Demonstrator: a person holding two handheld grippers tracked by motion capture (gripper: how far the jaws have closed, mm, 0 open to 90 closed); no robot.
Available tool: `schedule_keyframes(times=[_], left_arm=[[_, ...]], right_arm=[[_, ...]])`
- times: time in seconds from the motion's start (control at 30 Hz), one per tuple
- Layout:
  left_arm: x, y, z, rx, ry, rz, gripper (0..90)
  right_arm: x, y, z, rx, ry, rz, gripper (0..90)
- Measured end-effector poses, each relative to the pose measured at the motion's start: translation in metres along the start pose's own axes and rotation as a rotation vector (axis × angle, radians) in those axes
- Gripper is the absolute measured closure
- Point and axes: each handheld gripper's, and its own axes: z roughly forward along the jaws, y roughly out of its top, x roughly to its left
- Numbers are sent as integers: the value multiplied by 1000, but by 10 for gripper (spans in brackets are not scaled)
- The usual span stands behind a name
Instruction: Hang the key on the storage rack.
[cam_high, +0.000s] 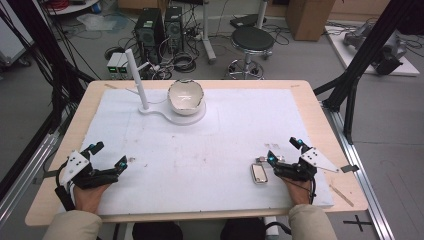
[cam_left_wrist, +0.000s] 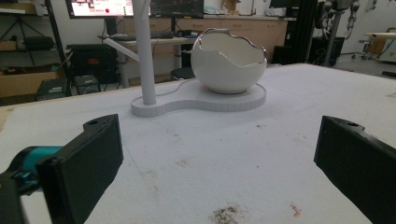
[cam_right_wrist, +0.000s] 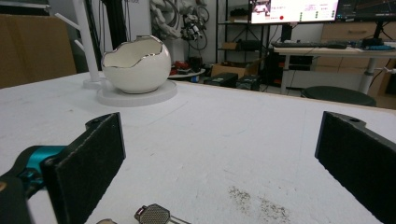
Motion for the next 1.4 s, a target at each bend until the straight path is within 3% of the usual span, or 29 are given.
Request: schedule_keyframes(times=[0.33, 0.63, 0.67, 0.7, 0.73, 0.8, 1.03, 1.1, 1.13, 1.27, 1.4], left_arm=[[0, 0, 0, 5, -4, -2, 17], [0, 0, 1, 2, 2, -8, 17], [0, 0, 0, 3, -1, -5, 17], [0, 0, 0, 3, -1, -4, 17], [0, 0, 0, 3, -1, -5, 17], [1, 0, 1, 6, -2, -7, 17], [1, 0, 1, 5, -2, -11, 17], [1, 0, 1, 6, -2, -12, 17], [1, 0, 1, 6, -3, -13, 17], [2, 0, 1, 10, -8, -14, 17], [2, 0, 1, 10, -7, -15, 17]], right_arm=[[1, 0, -1, -9, 2, -21, 7], [1, 1, 0, 7, 13, -12, 8], [1, 2, 0, 20, 11, -16, 7], [1, 6, 1, 82, 37, -34, 8], [1, 6, 1, 82, 37, -34, 8], [-4, 20, 2, 104, 76, -81, 7], [-30, 58, 3, 175, 167, -75, 7], [-41, 73, 5, 243, 215, -104, 7], [-41, 73, 5, 243, 215, -104, 7], [-50, 88, 9, 326, 278, -149, 7], [-61, 93, 20, 472, 357, -209, 7]])
